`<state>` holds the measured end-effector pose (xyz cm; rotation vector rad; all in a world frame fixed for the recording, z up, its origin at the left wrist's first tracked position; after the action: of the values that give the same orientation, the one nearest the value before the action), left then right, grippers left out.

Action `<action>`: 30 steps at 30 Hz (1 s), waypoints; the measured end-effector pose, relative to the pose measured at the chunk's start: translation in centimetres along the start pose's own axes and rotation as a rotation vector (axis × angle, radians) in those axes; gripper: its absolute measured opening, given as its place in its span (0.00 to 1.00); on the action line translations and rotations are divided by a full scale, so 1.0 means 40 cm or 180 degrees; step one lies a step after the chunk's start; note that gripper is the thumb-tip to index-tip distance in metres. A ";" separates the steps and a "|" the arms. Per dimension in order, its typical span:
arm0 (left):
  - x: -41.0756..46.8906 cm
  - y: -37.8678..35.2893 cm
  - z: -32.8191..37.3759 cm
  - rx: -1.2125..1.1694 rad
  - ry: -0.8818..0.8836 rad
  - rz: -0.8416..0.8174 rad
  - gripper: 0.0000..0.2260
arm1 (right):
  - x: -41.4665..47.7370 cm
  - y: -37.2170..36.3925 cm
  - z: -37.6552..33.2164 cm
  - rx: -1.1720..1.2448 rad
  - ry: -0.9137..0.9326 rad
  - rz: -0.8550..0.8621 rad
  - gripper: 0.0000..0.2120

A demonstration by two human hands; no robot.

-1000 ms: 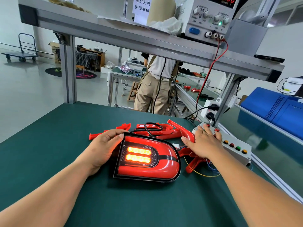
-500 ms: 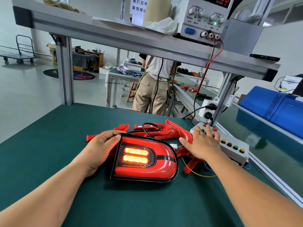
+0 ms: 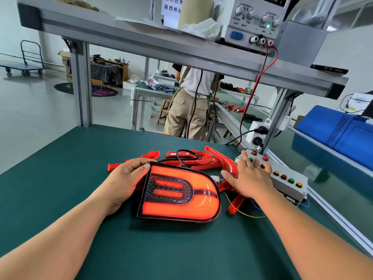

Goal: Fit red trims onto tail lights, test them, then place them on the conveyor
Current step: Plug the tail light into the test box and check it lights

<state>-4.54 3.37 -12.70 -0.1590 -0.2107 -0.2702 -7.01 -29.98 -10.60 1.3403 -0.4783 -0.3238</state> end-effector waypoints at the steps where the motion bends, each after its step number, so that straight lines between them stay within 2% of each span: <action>1: 0.000 0.001 0.000 0.0002 -0.0004 0.0005 0.10 | 0.000 0.000 0.000 0.0007 0.0002 0.0009 0.43; 30: -0.003 -0.001 0.004 -0.0005 -0.0006 0.0031 0.10 | 0.000 -0.003 -0.003 0.0013 0.0008 -0.0006 0.41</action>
<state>-4.69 3.40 -12.57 -0.1619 -0.2114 -0.2605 -6.93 -29.89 -10.73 1.3449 -0.4759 -0.3227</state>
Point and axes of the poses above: each hand's wrist, its own x-axis towards the middle knuckle, its own y-axis out of the back of the hand, z = x × y, the point moved 3 cm from there along x, towards the middle knuckle, and after that the axes turned 9 degrees about -y, right-handed, at the moved point
